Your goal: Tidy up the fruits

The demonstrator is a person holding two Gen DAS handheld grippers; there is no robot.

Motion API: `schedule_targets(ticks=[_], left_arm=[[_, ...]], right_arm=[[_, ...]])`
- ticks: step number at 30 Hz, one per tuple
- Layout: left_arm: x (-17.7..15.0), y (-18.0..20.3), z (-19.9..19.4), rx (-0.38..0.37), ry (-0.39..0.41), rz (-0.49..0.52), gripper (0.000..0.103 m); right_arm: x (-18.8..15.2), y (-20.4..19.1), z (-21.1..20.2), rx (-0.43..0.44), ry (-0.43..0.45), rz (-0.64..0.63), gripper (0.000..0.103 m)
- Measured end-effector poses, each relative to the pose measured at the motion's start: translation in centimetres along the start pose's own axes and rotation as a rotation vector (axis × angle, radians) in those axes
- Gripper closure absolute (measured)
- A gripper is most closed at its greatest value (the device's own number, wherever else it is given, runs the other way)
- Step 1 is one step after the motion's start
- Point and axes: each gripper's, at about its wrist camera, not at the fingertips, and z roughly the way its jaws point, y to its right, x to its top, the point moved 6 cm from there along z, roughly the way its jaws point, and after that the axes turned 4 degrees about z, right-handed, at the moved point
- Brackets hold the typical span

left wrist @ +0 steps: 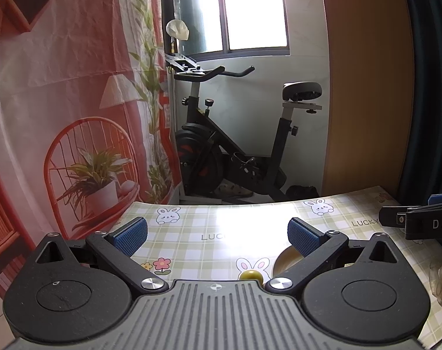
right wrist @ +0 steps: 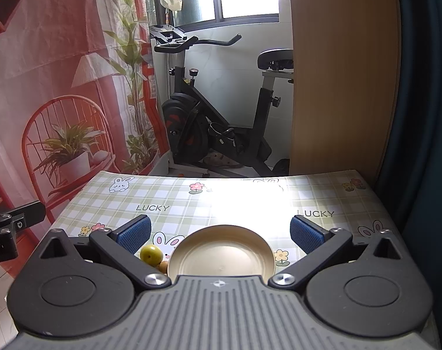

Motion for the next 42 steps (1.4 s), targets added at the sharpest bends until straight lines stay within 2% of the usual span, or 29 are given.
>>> schedule_targets(ticks=[42], left_arm=[[-0.12,0.04,-0.02,-0.014,0.003,0.004,0.0]], right_arm=[[-0.24,-0.16,0.0,-0.003,0.005,-0.008,0.0]])
